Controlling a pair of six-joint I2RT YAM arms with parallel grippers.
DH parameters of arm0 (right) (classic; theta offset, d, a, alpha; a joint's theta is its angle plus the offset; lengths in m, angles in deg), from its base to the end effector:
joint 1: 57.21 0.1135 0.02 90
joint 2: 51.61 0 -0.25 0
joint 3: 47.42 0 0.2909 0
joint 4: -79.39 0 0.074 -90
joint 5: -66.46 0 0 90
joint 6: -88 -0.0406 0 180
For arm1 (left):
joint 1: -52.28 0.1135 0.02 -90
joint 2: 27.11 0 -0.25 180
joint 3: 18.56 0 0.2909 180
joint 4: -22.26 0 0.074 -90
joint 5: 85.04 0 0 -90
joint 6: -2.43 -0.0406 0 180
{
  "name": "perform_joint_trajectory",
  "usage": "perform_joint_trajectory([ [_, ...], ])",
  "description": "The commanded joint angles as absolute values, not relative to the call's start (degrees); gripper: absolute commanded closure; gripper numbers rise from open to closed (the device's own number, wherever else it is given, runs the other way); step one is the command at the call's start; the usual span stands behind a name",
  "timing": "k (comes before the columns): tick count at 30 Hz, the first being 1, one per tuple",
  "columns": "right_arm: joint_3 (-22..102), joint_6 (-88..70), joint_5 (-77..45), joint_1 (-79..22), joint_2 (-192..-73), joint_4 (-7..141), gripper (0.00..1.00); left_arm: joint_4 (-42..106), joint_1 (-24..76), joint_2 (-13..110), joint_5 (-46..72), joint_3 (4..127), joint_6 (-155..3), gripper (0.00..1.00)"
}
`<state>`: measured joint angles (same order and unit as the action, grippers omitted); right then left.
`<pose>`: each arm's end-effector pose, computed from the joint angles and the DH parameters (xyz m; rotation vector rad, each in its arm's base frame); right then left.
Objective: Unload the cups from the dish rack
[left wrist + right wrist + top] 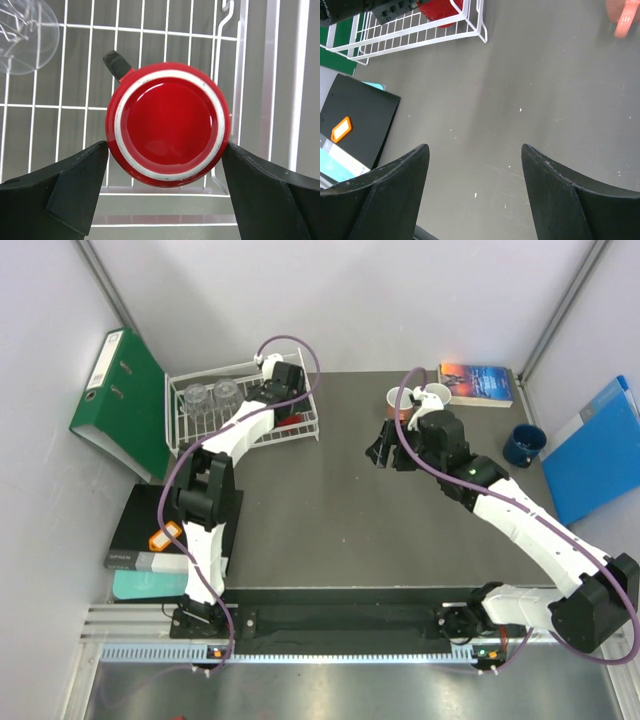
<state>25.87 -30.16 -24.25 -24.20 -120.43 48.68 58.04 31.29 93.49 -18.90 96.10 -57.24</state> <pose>0.2707 0.1753 0.3186 -0.0805 2.0911 0.6511 0.4910 -0.1708 0.2246 -0.3894 2.1908 -0.0080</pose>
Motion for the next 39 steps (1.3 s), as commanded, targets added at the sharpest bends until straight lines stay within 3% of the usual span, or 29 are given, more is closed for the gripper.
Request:
perform_joint_trajectory([
  [1,25.48,-30.38,-23.90,-23.55,-119.64,50.96,0.26,57.63,31.45,90.93,-21.32,99.07,-57.16,0.01],
  [39,23.29,-30.03,-24.86,-23.64,-120.34,50.34,0.25,66.15,33.65,103.50,-16.40,106.89,-55.49,0.01],
])
